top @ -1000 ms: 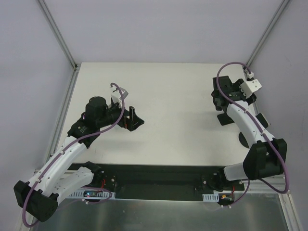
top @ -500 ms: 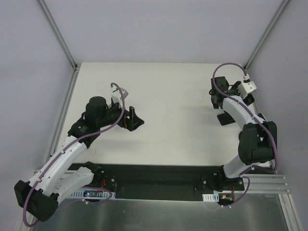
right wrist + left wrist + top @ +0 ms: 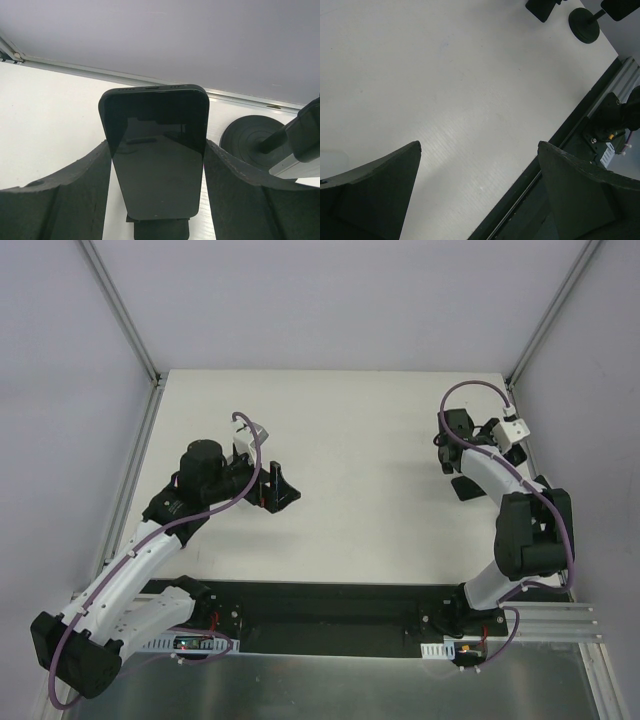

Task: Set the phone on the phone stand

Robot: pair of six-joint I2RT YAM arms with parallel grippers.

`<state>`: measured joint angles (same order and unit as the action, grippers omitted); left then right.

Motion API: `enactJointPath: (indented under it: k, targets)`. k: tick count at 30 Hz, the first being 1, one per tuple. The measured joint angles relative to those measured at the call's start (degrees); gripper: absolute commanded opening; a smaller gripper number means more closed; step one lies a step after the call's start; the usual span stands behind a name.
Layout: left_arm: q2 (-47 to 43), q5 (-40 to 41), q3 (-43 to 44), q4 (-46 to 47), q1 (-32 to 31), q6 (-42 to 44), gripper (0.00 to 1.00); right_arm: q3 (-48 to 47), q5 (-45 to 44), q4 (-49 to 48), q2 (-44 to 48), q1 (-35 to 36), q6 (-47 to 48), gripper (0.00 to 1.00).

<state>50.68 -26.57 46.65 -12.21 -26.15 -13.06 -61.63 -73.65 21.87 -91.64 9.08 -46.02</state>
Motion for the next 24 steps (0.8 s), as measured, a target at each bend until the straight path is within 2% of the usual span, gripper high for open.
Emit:
enactJointPath:
  k: [6, 7, 8, 10, 11, 13, 14, 19, 24]
  targets:
    - [0.5, 0.0, 0.0, -0.02, 0.0, 0.0, 0.99, 0.76, 0.44, -2.05, -1.03, -0.42, 0.17, 0.01]
    - [0.61, 0.0, 0.0, -0.02, 0.0, 0.0, 0.99, 1.09, 0.57, -2.4, -1.03, -0.46, 0.15, 0.04]
    - [0.72, 0.0, 0.0, -0.02, 0.0, -0.02, 0.99, 1.44, 0.5, -2.71, -1.03, -0.46, 0.15, 0.22]
    - [0.76, 0.0, 0.0, -0.02, 0.0, 0.0, 0.99, 1.57, 0.52, -3.13, -1.03, -0.48, 0.17, 0.41]
    - [0.76, 0.0, 0.0, -0.02, 0.0, 0.0, 0.99, 1.57, 0.59, -3.21, -1.03, -0.48, 0.33, 0.58]
    - [0.76, 0.0, 0.0, -0.02, 0.0, 0.0, 0.99, 1.57, 0.66, -3.23, -1.03, -0.48, 0.59, 0.77]
    - [0.81, 0.0, 0.0, -0.02, 0.0, 0.0, 0.99, 1.57, 0.83, -3.23, -1.03, -0.48, 0.7, 0.97]
    - [0.83, -0.02, 0.0, -0.02, 0.0, -0.02, 0.99, 1.16, 2.86, -2.56, -1.01, -0.48, 3.8, 0.96]
    - [0.83, 0.04, -0.02, -0.02, 0.0, 0.0, 0.99, -2.56, 4.42, 4.07, -0.15, -0.39, 4.68, 0.96]
